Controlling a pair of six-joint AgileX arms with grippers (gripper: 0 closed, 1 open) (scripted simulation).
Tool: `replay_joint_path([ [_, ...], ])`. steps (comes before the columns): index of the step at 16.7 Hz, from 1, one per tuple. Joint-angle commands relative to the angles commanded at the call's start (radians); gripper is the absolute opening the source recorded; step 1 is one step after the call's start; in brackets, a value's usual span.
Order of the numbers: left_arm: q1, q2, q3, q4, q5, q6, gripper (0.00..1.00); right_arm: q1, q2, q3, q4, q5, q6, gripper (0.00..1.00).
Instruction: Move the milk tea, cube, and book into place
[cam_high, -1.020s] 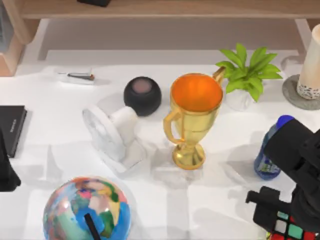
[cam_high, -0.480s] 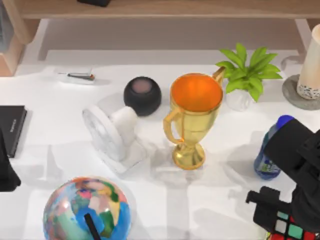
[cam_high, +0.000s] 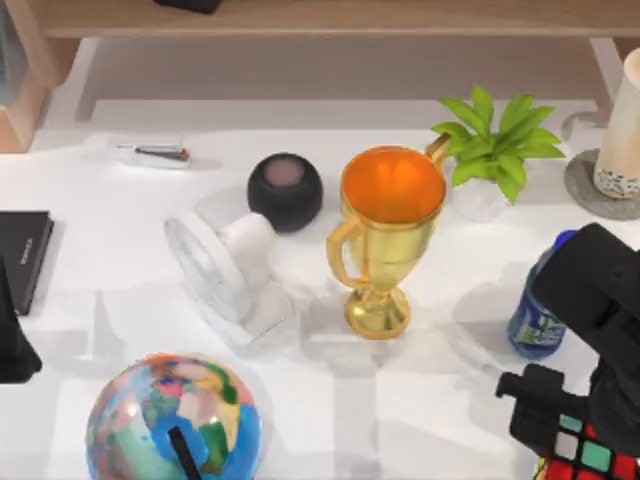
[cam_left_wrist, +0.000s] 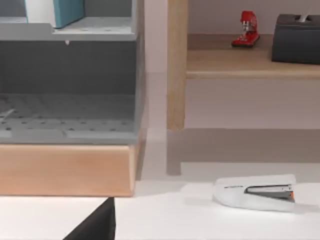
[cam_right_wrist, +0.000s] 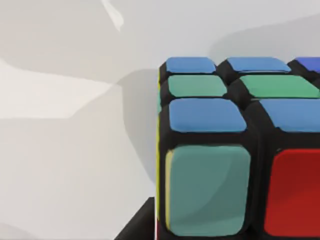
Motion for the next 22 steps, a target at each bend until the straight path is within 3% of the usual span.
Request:
replay_joint_path([
  [8, 0.000, 0.000, 0.000, 0.000, 0.000, 0.000, 1.00, 0.001, -0.020, 0.037, -0.056, 0.000, 0.000, 0.00],
  [13, 0.000, 0.000, 0.000, 0.000, 0.000, 0.000, 1.00, 0.052, -0.141, 0.141, 0.057, 0.073, -0.044, 0.00],
  [17, 0.000, 0.000, 0.000, 0.000, 0.000, 0.000, 1.00, 0.046, -0.223, 0.293, 0.280, 0.188, -0.240, 0.00],
  [22, 0.000, 0.000, 0.000, 0.000, 0.000, 0.000, 1.00, -0.051, -0.120, 0.487, 0.649, 0.304, -0.607, 0.00],
])
